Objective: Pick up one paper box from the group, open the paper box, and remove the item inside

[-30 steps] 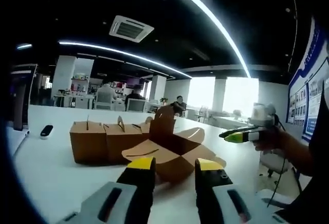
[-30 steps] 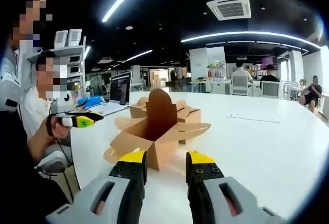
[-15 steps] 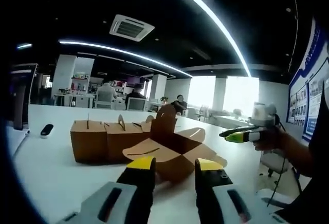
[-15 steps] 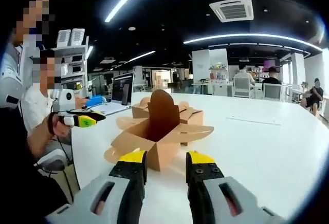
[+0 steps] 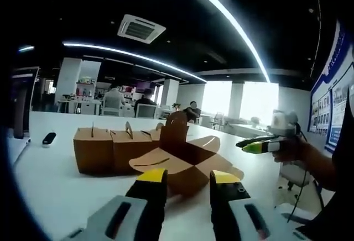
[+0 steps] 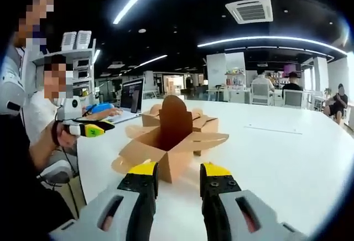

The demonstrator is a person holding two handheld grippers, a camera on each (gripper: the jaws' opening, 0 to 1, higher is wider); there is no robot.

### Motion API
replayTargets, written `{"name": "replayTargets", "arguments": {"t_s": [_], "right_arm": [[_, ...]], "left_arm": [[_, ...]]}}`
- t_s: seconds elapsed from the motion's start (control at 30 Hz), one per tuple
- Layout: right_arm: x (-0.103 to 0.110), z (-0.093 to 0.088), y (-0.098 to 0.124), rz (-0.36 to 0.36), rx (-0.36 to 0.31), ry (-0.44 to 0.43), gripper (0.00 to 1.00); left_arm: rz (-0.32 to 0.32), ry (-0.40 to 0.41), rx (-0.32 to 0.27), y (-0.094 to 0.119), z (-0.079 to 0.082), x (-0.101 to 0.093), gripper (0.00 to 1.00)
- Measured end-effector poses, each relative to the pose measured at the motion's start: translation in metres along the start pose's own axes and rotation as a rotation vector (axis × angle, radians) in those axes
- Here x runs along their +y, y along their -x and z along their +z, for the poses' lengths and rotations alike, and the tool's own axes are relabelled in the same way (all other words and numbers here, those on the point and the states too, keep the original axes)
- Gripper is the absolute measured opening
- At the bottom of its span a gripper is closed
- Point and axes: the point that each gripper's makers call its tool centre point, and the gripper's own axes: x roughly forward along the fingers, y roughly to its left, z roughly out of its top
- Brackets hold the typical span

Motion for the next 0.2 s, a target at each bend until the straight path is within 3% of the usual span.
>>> {"name": "replayTargets", "arguments": {"t_s": [0.2], "right_arm": [[0.0014,0.0029,-0.0015,0.001,-0.002,0.007,0.31]], "left_arm": [[0.021,-0.020,-0.002,0.0010,0.0017,0.0025,0.32]]}}
